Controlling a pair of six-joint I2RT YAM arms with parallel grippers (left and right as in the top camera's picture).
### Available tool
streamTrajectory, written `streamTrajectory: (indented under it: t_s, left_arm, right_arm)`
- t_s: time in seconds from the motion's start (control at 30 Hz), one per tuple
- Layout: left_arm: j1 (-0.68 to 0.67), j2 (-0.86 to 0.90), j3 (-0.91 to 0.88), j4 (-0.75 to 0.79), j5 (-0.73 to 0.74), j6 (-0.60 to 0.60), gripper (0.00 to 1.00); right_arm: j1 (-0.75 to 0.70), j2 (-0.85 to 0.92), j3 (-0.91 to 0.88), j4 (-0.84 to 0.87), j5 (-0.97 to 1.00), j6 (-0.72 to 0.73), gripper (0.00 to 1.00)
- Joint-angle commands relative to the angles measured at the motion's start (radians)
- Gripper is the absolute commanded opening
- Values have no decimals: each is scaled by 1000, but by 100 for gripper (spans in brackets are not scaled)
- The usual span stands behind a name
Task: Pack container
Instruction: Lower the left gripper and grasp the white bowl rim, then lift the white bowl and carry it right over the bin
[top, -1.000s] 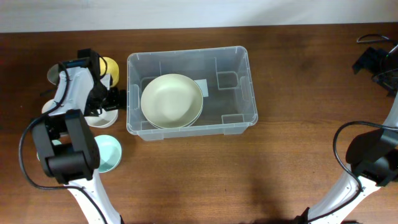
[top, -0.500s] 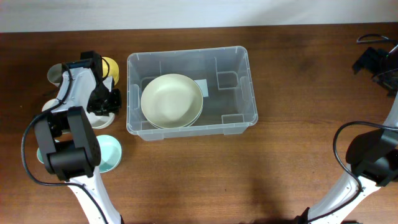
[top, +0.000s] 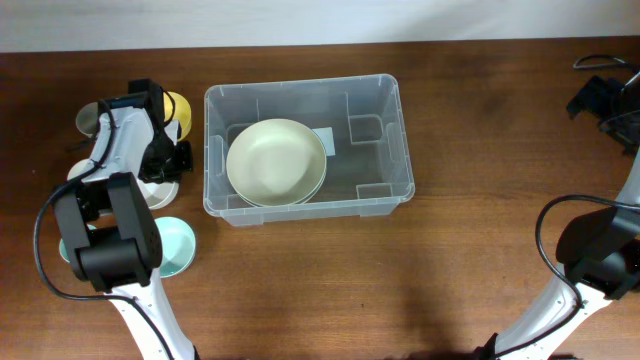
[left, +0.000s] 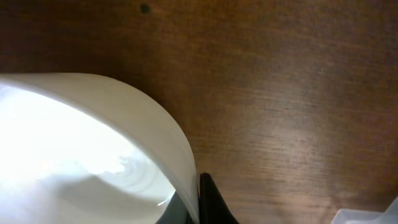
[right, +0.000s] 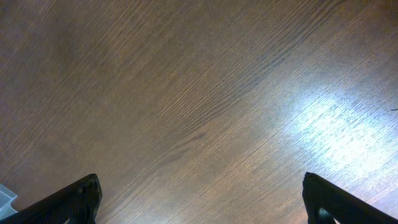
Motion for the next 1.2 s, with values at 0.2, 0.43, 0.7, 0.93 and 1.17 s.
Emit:
streamTrajectory:
  t_s: [0.2,0.43,0.7,0.93,1.17]
  left_arm:
    - [-32,13,245,-165,44,1,1]
    - [-65,12,548,-321,55,2,1]
    - [-187,12,834,-373,55,2,1]
    - [-441,14,873,-278,55,2,1]
    - [-668,24,872,-141,-17,2,1]
  right_arm:
    - [-6,3,-4,0,11,0,99]
    - [-6,3,-4,0,11,0,99]
    - [-6,3,-4,0,11,0,99]
    - [-6,3,-4,0,11,0,99]
    - [-6,3,-4,0,11,0,99]
